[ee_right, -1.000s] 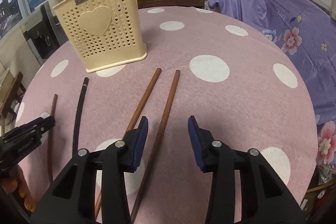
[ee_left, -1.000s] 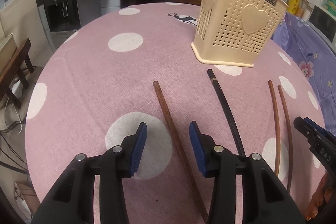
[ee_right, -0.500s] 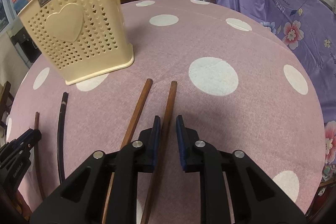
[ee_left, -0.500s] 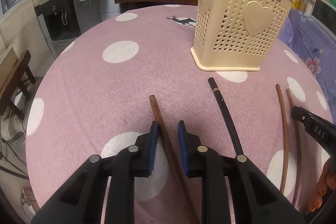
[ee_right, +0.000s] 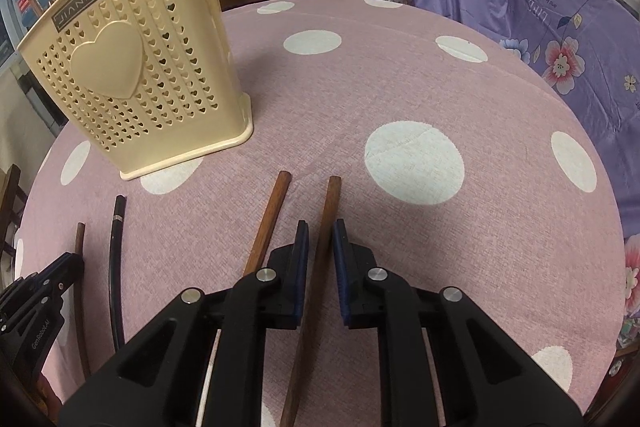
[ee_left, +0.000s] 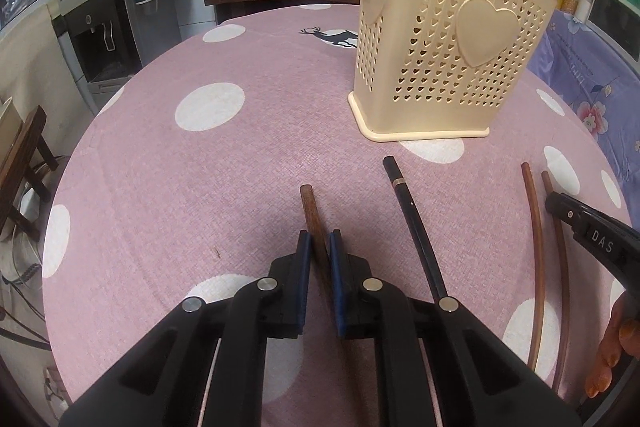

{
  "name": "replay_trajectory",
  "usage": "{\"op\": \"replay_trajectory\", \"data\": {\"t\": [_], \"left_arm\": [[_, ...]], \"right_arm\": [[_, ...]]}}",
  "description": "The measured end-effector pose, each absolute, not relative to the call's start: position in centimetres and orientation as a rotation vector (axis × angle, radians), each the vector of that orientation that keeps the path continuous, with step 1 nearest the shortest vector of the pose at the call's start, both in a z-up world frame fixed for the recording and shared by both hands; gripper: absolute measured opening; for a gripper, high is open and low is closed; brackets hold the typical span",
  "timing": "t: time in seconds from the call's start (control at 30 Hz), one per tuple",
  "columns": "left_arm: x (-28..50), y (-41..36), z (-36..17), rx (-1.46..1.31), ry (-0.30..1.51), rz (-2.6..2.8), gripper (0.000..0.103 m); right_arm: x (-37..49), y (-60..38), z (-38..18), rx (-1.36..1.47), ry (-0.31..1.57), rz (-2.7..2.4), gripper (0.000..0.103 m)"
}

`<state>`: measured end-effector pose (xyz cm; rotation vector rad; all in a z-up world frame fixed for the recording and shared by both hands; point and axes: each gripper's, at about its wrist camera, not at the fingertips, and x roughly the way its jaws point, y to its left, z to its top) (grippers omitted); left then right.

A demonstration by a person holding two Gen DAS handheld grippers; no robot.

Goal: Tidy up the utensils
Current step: 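Grasp a brown chopstick with the right gripper while the left grasps another brown chopstick, then lift both brown chopsticks and lower them into the beige basket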

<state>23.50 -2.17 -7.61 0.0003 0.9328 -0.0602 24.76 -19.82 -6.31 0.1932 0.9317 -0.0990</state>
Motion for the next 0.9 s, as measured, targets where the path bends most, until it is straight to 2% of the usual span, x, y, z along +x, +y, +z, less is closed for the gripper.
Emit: {"op": "replay_trajectory", "data": {"t": [0.07,0.67,0.9], "left_arm": [[23.4,-2.3,-7.6,0.009,0.929,-0.057,0.011],[23.9,-2.0,-7.4,-0.052,0.931,-0.065,0.008],[22.7,-0.6,-4.8,-0.152,0.86,-0.127,0.008]], "right_arm": [[24.8,-19.7,-6.3,0.186,0.926,-0.107,0.01],[24.9,-20.6,-6.5,0.257,0.92,-0.06,0.008],[23.3,-21.2,-4.6,0.33,0.847,0.017,0.008]]}}
